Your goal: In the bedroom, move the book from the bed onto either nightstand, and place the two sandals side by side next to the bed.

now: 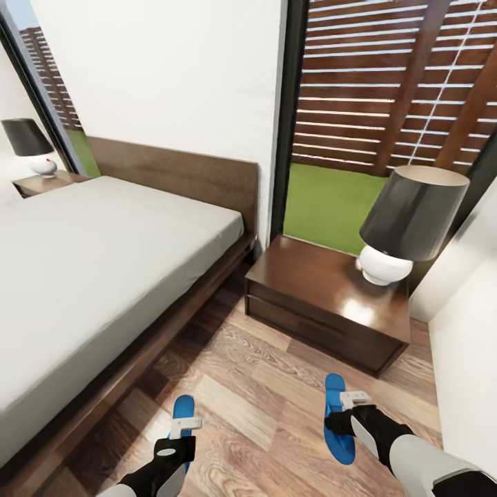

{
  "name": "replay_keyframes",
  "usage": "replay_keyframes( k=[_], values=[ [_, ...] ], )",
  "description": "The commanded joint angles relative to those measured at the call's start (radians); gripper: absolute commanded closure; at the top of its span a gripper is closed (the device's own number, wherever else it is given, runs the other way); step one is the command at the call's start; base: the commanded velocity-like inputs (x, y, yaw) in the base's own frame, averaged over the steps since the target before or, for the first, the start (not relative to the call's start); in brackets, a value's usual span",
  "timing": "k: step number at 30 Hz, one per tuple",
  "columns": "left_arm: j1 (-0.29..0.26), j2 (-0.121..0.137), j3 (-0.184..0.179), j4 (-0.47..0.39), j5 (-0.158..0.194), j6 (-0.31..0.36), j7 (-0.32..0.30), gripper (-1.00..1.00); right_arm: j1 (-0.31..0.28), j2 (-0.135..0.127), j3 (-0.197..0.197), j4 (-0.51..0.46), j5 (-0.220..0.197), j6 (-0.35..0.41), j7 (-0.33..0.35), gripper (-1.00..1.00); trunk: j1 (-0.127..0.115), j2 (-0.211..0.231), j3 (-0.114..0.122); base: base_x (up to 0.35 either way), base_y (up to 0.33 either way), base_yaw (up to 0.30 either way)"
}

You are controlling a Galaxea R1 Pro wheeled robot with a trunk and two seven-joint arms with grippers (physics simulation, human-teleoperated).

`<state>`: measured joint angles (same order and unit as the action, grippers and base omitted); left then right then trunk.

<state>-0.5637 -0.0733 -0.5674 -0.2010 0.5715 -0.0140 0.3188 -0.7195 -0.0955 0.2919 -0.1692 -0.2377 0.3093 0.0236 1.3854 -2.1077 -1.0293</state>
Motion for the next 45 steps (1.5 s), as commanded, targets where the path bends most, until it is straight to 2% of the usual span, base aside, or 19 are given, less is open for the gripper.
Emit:
replay_keyframes(
  k=[1,15,45],
  values=[
    [-0.001,0.000,-0.008,0.000,0.008,-0.001,0.006,1.00,0.000,-0.001,0.008,-0.003,-0.009,0.006,0.001,1.00,0.000,0.000,-0.001,0.020,-0.029,0.283],
    [-0.001,-0.002,-0.009,0.000,0.008,-0.003,0.006,1.00,0.000,-0.004,0.007,-0.003,-0.012,0.008,-0.002,1.00,0.000,0.000,-0.001,0.002,-0.154,0.283],
    [0.000,-0.002,-0.009,0.000,0.008,-0.004,0.005,1.00,0.000,-0.004,0.007,-0.003,-0.011,0.008,-0.002,1.00,0.000,0.000,-0.001,0.000,-0.003,0.283]
  ],
)
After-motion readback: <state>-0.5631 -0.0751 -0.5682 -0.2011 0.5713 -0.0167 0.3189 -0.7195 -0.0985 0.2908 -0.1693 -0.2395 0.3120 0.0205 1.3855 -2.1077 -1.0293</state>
